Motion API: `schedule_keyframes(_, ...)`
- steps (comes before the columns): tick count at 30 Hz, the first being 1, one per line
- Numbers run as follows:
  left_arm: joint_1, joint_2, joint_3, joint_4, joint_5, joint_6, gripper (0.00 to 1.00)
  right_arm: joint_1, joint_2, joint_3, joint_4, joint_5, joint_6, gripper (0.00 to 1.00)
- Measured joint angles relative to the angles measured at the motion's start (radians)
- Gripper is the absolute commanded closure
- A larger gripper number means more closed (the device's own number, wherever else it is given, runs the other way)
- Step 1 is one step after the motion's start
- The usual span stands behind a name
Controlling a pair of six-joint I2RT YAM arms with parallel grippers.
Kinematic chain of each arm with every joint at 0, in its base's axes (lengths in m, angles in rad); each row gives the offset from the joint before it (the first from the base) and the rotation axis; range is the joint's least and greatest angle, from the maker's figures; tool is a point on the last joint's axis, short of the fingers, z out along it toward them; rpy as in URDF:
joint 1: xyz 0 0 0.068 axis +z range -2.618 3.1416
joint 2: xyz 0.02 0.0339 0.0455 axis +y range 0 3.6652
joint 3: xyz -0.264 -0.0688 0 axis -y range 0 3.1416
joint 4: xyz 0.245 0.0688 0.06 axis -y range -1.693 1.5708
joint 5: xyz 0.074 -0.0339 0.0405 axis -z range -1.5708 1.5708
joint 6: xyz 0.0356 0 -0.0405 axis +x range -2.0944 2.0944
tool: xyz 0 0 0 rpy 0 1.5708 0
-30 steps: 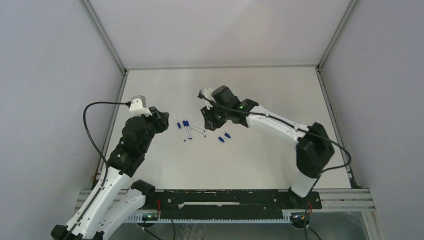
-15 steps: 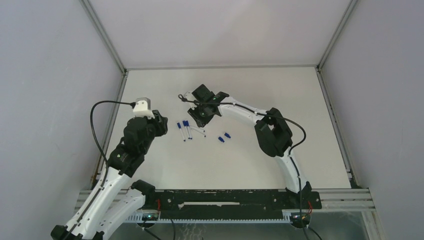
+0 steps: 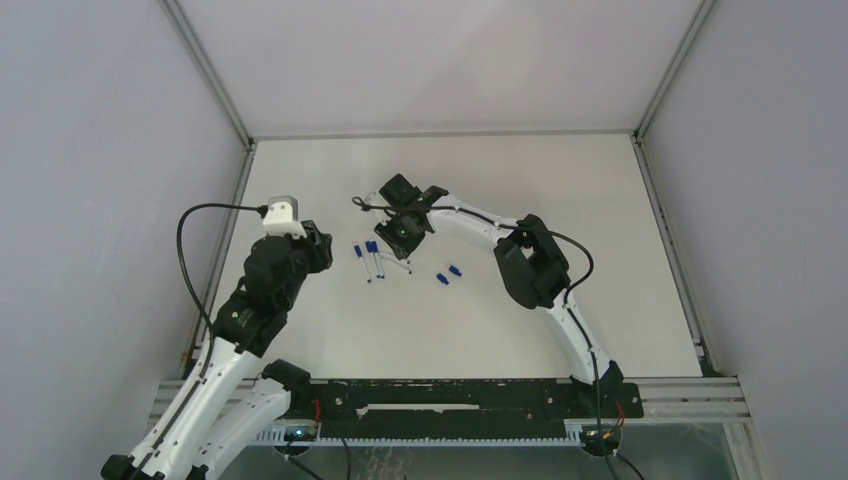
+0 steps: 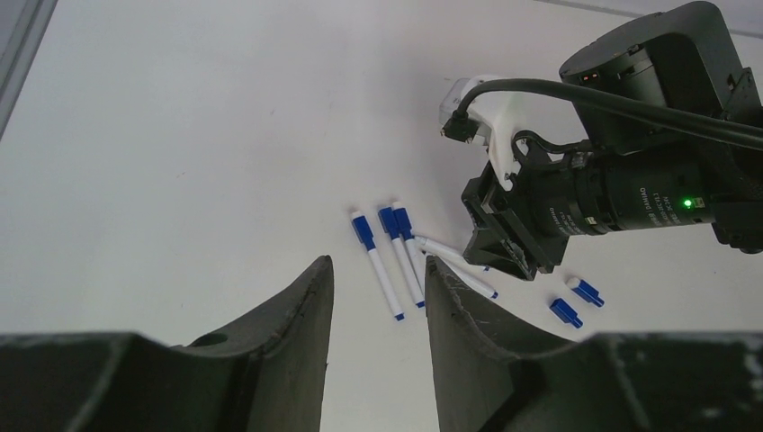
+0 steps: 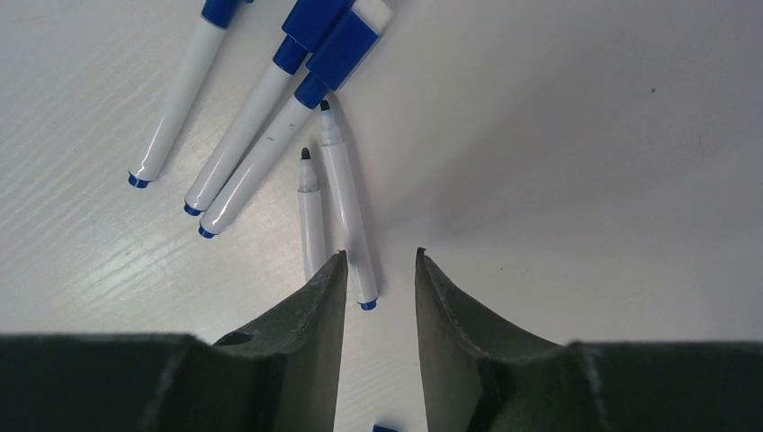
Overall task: Insert the pens into the pen caps
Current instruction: Pick up the pen from the center of the board.
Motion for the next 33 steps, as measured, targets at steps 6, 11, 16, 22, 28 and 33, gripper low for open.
schedule_keyframes(6, 0.0, -0.002, 0.0, 0.0, -0.006, 0.003, 0.54, 0.0, 0.009, 0.004, 0.0, 0.0, -0.003, 0.59)
schedule_keyframes(11, 0.001, -0.002, 0.0, 0.0, -0.014, 0.003, 0.54, 0.001, 0.025, 0.008, 0.001, 0.0, -0.007, 0.59)
schedule_keyframes(16, 0.005, -0.006, 0.0, -0.001, -0.022, 0.003, 0.54, 0.003, 0.028, 0.009, 0.002, 0.002, -0.012, 0.67)
schedule_keyframes(22, 0.01, -0.008, 0.0, -0.001, -0.024, 0.003, 0.54, 0.001, 0.026, -0.002, 0.019, 0.013, -0.016, 0.83)
schedule_keyframes(28, 0.017, -0.003, 0.0, -0.001, -0.02, 0.002, 0.54, -0.018, -0.034, -0.116, 0.1, -0.003, -0.014, 0.93)
schedule_keyframes(33, 0.026, 0.008, 0.0, 0.004, 0.011, -0.01, 0.54, -0.066, -0.122, -0.259, 0.14, -0.047, 0.001, 0.96)
